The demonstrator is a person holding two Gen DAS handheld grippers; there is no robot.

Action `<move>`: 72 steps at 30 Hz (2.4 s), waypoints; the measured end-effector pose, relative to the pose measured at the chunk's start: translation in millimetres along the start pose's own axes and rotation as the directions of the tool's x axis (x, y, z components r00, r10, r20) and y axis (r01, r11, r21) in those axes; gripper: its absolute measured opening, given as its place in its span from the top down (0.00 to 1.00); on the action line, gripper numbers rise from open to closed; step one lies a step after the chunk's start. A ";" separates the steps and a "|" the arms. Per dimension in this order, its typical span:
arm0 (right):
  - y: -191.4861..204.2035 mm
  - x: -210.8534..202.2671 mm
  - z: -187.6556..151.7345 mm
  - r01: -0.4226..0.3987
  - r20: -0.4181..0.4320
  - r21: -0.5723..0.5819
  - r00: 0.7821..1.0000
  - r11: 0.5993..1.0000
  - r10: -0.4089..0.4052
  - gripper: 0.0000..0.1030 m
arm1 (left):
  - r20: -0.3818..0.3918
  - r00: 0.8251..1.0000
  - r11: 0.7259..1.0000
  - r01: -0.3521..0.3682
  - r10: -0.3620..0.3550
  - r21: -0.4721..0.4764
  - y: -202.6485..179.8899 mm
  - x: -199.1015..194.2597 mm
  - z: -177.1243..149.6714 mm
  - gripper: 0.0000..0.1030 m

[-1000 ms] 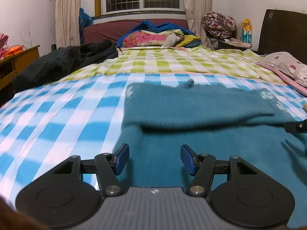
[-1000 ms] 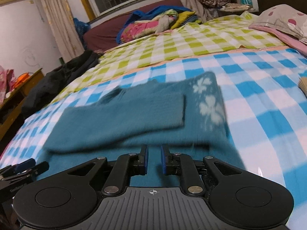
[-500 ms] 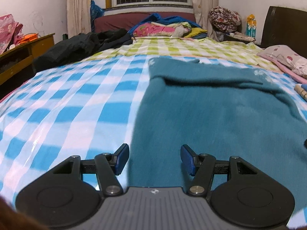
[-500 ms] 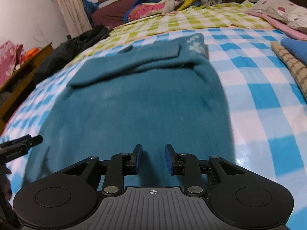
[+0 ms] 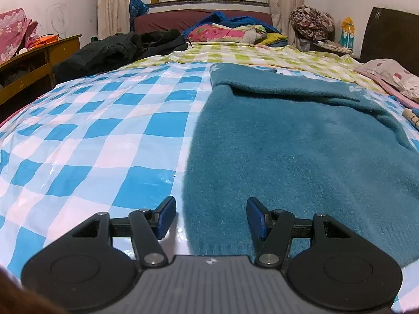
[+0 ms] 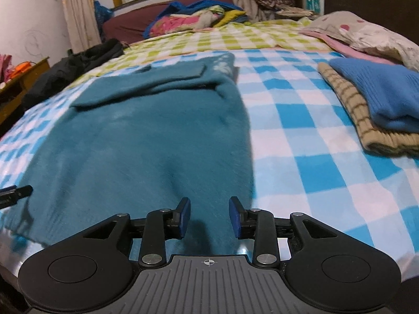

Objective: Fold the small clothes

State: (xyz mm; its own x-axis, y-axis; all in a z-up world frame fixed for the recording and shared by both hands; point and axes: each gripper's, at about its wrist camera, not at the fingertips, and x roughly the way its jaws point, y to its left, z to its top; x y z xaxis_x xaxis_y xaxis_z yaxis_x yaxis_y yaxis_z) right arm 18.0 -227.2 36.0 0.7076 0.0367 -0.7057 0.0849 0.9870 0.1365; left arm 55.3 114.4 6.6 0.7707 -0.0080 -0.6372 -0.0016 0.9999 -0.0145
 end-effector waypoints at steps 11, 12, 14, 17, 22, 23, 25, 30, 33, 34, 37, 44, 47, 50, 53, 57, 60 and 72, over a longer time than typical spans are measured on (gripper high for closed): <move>-10.0 5.3 -17.0 -0.004 -0.077 0.061 0.997 0.998 0.009 0.66 | -0.007 1.000 1.000 -0.002 0.002 -0.021 0.7 -0.3 -4.2 0.30; -9.8 4.7 -17.4 -0.009 -0.078 0.063 0.997 0.998 0.014 0.66 | -0.010 1.000 1.000 0.002 -0.002 -0.024 1.0 -0.4 -4.3 0.30; -9.1 3.9 -18.3 -0.020 -0.080 0.067 0.996 0.998 0.025 0.64 | -0.019 1.000 0.999 0.014 -0.014 -0.040 3.6 -0.2 -3.6 0.30; -7.7 2.7 -18.6 -0.026 -0.084 0.068 0.996 0.997 0.032 0.64 | -0.033 0.999 0.997 0.035 -0.038 -0.070 7.9 0.1 -3.3 0.32; -4.9 3.8 -17.6 -0.049 -0.099 0.054 0.994 0.997 0.054 0.70 | -0.032 0.997 0.995 0.067 -0.069 -0.072 5.4 -1.5 -3.5 0.45; -5.5 4.8 -17.0 -0.057 -0.103 0.058 0.993 0.997 0.063 0.72 | -0.034 0.997 0.995 0.068 -0.070 -0.073 5.2 -1.7 -3.3 0.47; -8.5 4.9 -15.0 -0.074 -0.113 0.089 0.990 0.993 0.084 0.79 | -0.039 0.996 0.994 0.071 -0.075 -0.082 5.7 -1.9 -1.7 0.50; -12.6 2.4 -11.7 -0.127 -0.108 0.133 0.984 0.983 0.142 0.81 | -0.041 0.998 0.996 0.052 -0.055 -0.078 6.1 -5.9 -3.9 0.51; -14.4 8.6 -13.1 -0.146 -0.110 0.141 0.981 0.979 0.162 0.79 | -0.039 0.998 0.997 0.049 -0.051 -0.067 2.6 -5.3 -4.7 0.51; -15.4 8.6 -13.6 -0.154 -0.108 0.142 0.980 0.978 0.169 0.78 | -0.042 0.998 0.997 0.046 -0.049 -0.069 1.7 -4.6 -5.0 0.51; -18.3 8.6 -16.0 -0.167 -0.102 0.143 0.978 0.976 0.183 0.76 | -0.041 0.998 0.998 0.043 -0.046 -0.055 0.3 -5.5 -6.2 0.50; -21.8 9.9 -14.8 -0.215 -0.083 0.216 0.968 0.952 0.237 0.84 | -0.034 0.994 0.989 0.096 -0.100 -0.116 7.0 -10.5 -1.3 0.82; -24.9 6.2 -10.4 -0.261 -0.044 0.278 0.958 0.924 0.284 0.85 | -0.009 0.986 0.964 0.159 -0.164 -0.214 14.7 -14.8 4.4 0.83; -23.0 1.7 -1.0 -0.327 0.019 0.320 0.941 0.889 0.338 0.85 | 0.034 0.967 0.920 0.250 -0.252 -0.302 19.3 -16.2 14.1 0.83; -22.1 -1.7 13.4 -0.393 0.092 0.357 0.918 0.848 0.386 0.86 | 0.088 0.943 0.861 0.330 -0.322 -0.387 23.7 -13.7 28.8 0.84; -21.6 -4.8 33.7 -0.454 0.175 0.374 0.891 0.809 0.419 0.86 | 0.161 0.919 0.809 0.393 -0.360 -0.436 25.5 -10.2 51.7 0.84; -23.9 -2.0 50.6 -0.500 0.228 0.392 0.866 0.772 0.446 0.86 | 0.204 0.903 0.784 0.429 -0.378 -0.448 24.1 -4.4 71.9 0.84; -39.2 52.7 143.1 -0.565 0.400 0.428 0.818 0.705 0.413 0.87 | 0.299 0.897 0.812 0.427 -0.325 -0.399 9.3 66.2 174.4 0.84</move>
State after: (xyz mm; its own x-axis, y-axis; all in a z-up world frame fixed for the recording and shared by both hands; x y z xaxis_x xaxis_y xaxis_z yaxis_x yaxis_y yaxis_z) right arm 152.4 -286.3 92.9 0.8947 0.3750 -0.2426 -0.0397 0.6078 0.7931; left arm 217.4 125.3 98.7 0.8823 -0.3285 -0.3370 0.0733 0.8032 -0.5912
